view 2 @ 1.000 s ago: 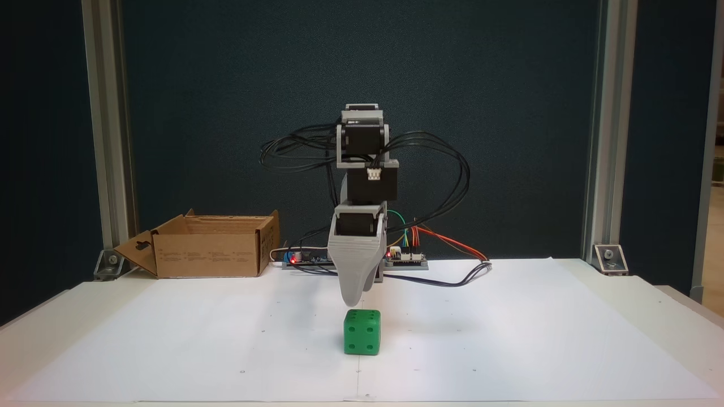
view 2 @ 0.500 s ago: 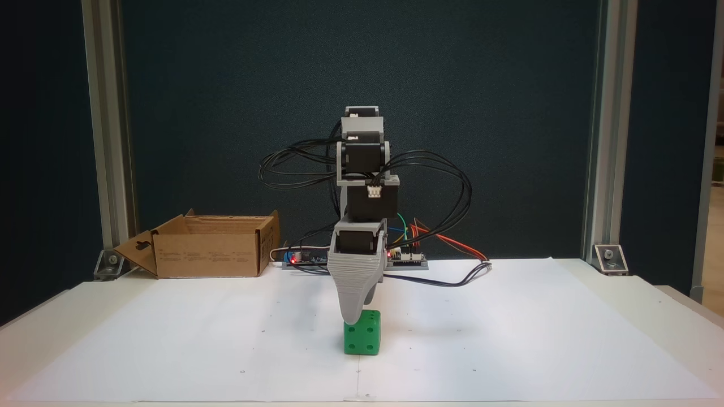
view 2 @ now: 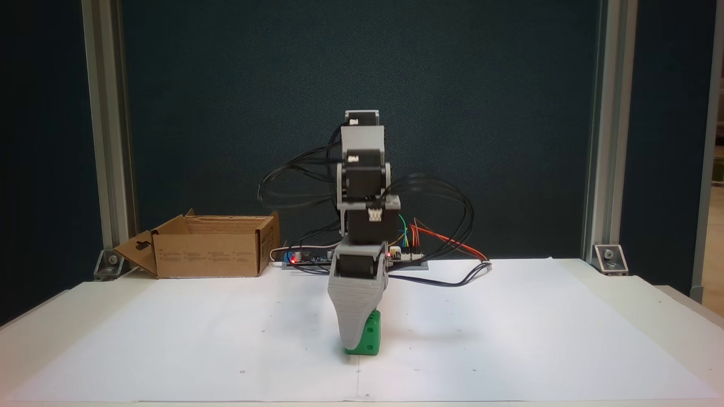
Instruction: Grasp a green dice and put it in the bin.
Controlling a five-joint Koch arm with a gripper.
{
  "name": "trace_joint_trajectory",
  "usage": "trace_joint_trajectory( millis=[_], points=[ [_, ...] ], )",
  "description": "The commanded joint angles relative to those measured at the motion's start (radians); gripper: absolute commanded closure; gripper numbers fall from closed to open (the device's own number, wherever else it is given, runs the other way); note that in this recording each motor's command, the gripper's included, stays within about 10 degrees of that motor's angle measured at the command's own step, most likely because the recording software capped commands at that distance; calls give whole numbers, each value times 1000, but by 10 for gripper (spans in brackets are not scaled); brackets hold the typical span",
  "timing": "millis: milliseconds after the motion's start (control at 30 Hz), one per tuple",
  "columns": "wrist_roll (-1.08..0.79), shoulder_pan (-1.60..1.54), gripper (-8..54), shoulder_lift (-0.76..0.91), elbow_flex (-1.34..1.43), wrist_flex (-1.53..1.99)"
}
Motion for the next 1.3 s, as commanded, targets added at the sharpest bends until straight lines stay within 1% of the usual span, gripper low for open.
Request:
trace_joint_trajectory(
  millis=[0,100,200,367,433,533,633,700,800,833,1067,1267],
  points=[
    [40,-6,24,3,-38,-6],
    [40,-6,25,-5,-38,-8],
    [40,-5,42,-9,-38,-9],
    [40,-5,43,-20,-38,-12],
    [40,-5,67,-21,-37,-15],
    [40,-6,76,-23,-25,-32],
    [41,-8,141,-21,-5,-52],
    [41,-8,204,-23,9,-74],
    [43,-6,320,-21,31,-117],
    [44,-5,340,-23,35,-127],
    [52,-3,340,-18,37,-114],
    [58,14,340,216,37,11]
  ],
)
